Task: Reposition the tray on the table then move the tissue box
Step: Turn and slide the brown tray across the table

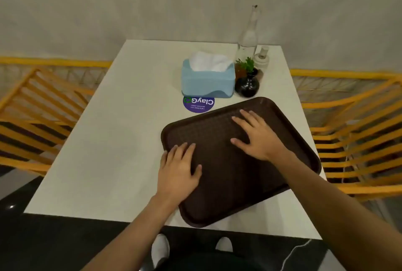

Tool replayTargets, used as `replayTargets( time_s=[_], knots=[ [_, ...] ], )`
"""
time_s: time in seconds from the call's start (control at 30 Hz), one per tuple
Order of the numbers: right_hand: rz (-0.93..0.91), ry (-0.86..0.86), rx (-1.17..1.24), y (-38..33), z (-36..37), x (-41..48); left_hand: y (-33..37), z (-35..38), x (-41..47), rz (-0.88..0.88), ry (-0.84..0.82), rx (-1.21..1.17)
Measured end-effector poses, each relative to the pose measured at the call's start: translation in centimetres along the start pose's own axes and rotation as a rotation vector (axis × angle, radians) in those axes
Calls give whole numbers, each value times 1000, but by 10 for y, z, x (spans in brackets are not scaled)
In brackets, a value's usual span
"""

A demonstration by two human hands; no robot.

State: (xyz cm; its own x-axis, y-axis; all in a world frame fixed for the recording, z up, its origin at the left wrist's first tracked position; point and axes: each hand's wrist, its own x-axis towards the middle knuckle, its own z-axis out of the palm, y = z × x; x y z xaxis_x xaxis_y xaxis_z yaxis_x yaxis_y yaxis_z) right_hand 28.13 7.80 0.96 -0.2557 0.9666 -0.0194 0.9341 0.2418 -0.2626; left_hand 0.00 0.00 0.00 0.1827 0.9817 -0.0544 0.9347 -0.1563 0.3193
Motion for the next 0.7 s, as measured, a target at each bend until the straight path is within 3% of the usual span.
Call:
replayTargets(
  time_s=[0.17,0.4,0.57,0.7],
  knots=[
    [-81,-203,-78,6,26,-8,21,30,-22,-59,-78,167],
    [12,-121,-176,-12,38,-18,-9,21,-16,-6,-115,241],
    [96,-65,-223,-51,49,-24,-22,10,-26,-87,-117,225],
    [168,-84,-251,-92,55,-26,-26,10,-39,-213,-80,73]
  ],
)
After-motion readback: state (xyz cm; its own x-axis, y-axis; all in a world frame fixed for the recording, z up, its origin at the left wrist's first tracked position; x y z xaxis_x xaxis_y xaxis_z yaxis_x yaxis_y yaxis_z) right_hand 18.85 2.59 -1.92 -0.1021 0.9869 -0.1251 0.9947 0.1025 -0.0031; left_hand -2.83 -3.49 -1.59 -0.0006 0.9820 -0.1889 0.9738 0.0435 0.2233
